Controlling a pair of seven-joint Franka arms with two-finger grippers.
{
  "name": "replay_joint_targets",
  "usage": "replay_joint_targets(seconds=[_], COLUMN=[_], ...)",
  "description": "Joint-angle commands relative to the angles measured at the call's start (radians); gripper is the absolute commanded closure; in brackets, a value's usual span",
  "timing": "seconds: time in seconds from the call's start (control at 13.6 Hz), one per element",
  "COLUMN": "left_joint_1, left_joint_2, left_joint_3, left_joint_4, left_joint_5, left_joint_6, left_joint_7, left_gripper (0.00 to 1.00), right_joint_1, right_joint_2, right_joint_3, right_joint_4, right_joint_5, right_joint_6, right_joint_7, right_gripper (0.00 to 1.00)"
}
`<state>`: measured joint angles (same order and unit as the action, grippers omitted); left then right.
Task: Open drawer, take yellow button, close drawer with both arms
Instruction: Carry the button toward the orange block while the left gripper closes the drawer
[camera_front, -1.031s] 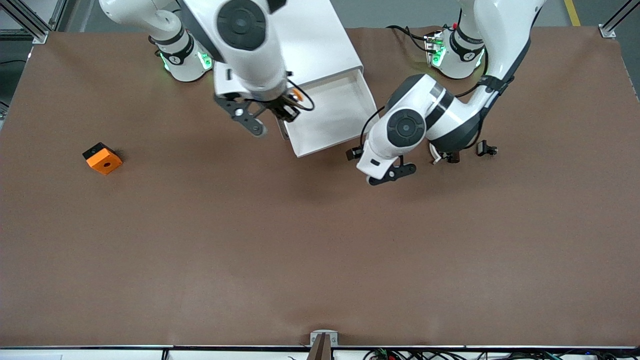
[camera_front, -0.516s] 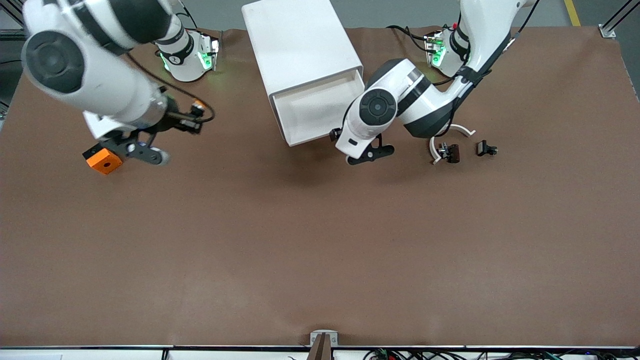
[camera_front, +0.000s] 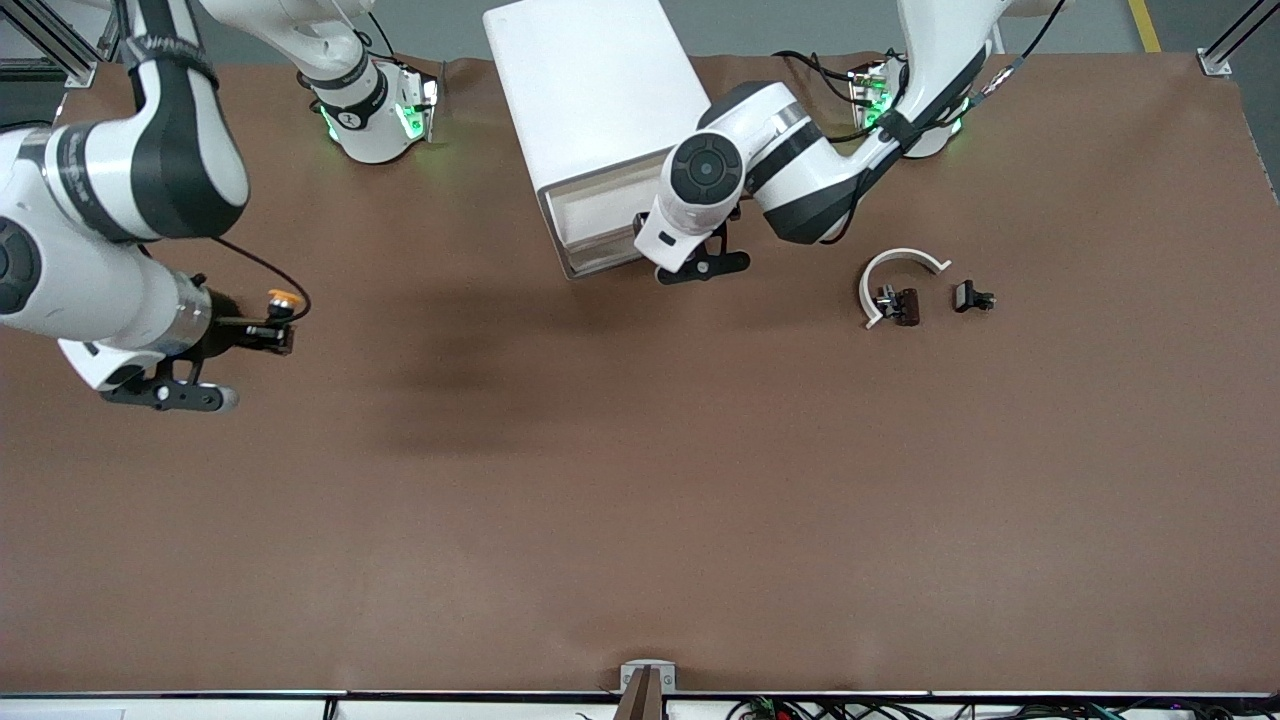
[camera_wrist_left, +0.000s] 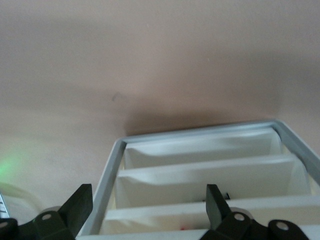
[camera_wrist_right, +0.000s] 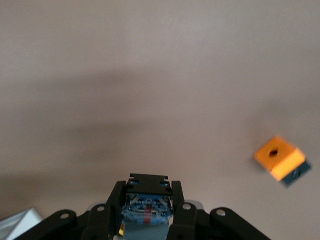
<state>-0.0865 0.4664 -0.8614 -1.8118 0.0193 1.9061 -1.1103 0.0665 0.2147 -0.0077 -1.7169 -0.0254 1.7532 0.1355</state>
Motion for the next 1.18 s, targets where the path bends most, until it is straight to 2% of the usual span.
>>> replay_joint_targets(seconds=[0.0, 0.29, 0.66, 0.81, 0.96, 1.1], left_joint_1=[0.001, -0.001, -0.021, -0.016, 0.007, 0.081], left_joint_2=[-0.026, -0.029, -0.025, -0.028, -0.032, -0.031], left_joint_3=[-0.047, -0.094, -0.099, -0.099, -0.09, -0.087], left_joint_4=[-0.032, -0.055, -0.073, -0.07, -0.055, -0.025], left_joint_5=[0.002, 0.002, 0.002, 0.002, 0.01, 0.018], left_joint_6=[0.019, 0.019, 0.018, 0.016, 0.01, 0.005], left_joint_7=[-0.032, -0.059, -0.072, -0.072, -0.072, -0.071], left_gripper=[0.0, 0.0, 0.0, 0.0, 0.0, 0.0], right_joint_1=[-0.054, -0.123, -0.191, -0.209, -0.226, -0.247], right_joint_2=[-0.031, 0.014, 0.126, 0.156, 0.19, 0.224], right_joint_3=[0.022, 0.022, 0.022, 0.022, 0.022, 0.022], right_joint_4=[-0.146, -0.254, -0.26, -0.265, -0.273, -0.276], right_joint_5=[-0.071, -0.074, -0.083, -0.135, -0.148, -0.148], right_joint_6=[0.158, 0.317, 0.423, 0.465, 0.512, 0.58], right_joint_7=[-0.045, -0.109, -0.181, -0.181, -0.203, -0.241], right_gripper=[0.82, 0.82, 0.82, 0.82, 0.82, 0.82])
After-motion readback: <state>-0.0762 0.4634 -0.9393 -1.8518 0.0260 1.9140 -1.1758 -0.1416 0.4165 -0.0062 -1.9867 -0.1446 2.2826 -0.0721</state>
